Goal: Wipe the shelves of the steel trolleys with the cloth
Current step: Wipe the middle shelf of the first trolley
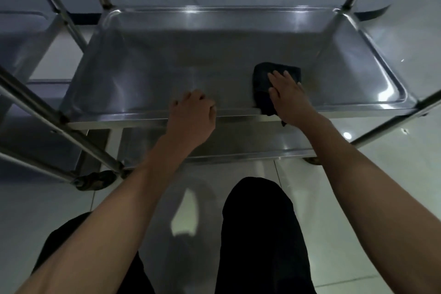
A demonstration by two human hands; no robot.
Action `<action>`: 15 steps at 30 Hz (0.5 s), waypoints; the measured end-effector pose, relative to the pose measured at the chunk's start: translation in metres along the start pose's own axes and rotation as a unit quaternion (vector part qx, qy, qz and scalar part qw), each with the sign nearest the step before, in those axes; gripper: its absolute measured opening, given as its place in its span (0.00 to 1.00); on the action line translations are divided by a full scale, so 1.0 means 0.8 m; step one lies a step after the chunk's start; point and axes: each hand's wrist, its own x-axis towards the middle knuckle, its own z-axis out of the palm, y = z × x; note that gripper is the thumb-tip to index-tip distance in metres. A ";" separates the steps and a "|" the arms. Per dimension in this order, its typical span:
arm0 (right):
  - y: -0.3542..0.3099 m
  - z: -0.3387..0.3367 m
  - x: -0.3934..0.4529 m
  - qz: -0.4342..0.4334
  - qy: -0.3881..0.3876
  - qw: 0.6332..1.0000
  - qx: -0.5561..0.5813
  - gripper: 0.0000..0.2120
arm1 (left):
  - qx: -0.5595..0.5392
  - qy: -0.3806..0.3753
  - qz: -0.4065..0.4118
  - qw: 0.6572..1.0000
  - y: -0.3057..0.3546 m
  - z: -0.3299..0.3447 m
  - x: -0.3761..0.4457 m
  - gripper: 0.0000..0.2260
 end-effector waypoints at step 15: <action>0.009 0.007 -0.030 0.005 0.018 1.000 0.001 0.24 | 0.034 0.003 0.023 0.999 0.011 0.019 -0.032 0.17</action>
